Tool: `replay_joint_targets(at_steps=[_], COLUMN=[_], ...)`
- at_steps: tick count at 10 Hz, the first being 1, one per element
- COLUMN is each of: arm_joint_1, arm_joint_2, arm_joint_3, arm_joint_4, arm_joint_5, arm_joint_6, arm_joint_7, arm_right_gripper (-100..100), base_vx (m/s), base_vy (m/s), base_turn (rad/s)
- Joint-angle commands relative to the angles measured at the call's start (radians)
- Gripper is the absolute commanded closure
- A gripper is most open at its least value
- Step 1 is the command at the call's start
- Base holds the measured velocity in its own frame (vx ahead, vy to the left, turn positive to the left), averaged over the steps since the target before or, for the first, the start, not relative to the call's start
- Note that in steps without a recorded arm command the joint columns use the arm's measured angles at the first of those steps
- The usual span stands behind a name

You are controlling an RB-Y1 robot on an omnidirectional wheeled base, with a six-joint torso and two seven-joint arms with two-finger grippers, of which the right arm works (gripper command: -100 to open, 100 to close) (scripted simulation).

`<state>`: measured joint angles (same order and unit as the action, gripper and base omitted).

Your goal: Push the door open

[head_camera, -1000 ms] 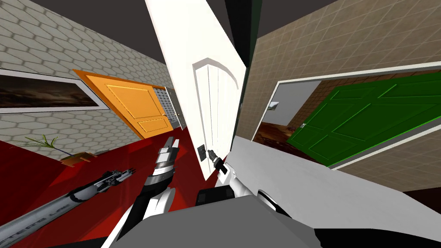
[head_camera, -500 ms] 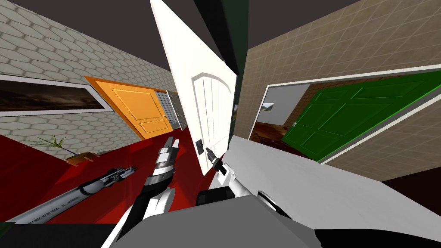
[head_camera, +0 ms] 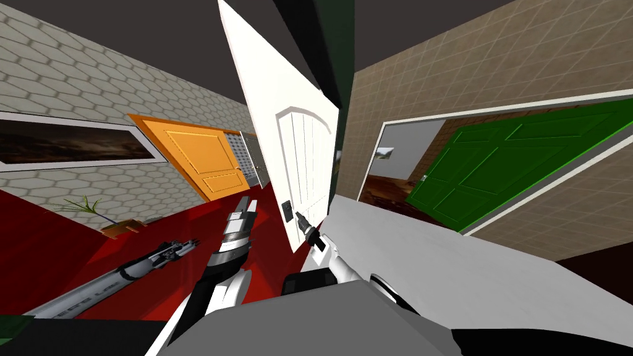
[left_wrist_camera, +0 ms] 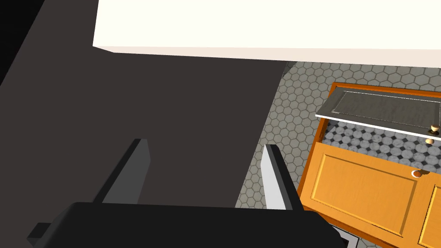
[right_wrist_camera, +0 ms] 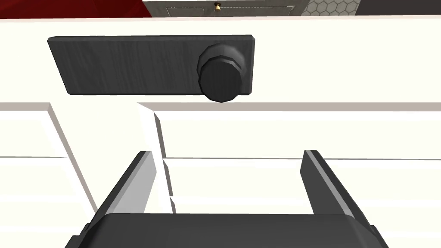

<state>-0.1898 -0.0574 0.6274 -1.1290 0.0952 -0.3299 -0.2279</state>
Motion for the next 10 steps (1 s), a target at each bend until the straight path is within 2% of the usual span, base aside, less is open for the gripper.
replay_joint_targets(at_steps=[1, 3, 6, 7, 8, 10], arm_joint_1=[-0.003, -0.006, -0.011, -0.012, -0.012, -0.012], arm_joint_2=[-0.001, 0.004, 0.026, 0.021, 0.021, 0.021], arm_joint_3=[-0.005, -0.012, -0.022, -0.020, -0.020, -0.020], arm_joint_4=[0.007, 0.014, 0.024, 0.026, 0.026, 0.026], arm_joint_5=[0.000, 0.000, 0.000, 0.000, 0.000, 0.000], arm_joint_6=[-0.003, -0.007, -0.012, -0.012, -0.012, -0.012], arm_joint_7=[0.003, 0.007, 0.013, 0.011, 0.011, 0.011], arm_right_gripper=[-100, -100, -100, -100, 100, 100], base_vx=[0.166, 0.162, 0.155, 0.069, -0.010, -0.020], base_vy=[0.135, 0.138, 0.154, 0.060, -0.006, -0.021], base_turn=[0.022, 0.025, 0.024, -0.002, -0.003, 0.007])
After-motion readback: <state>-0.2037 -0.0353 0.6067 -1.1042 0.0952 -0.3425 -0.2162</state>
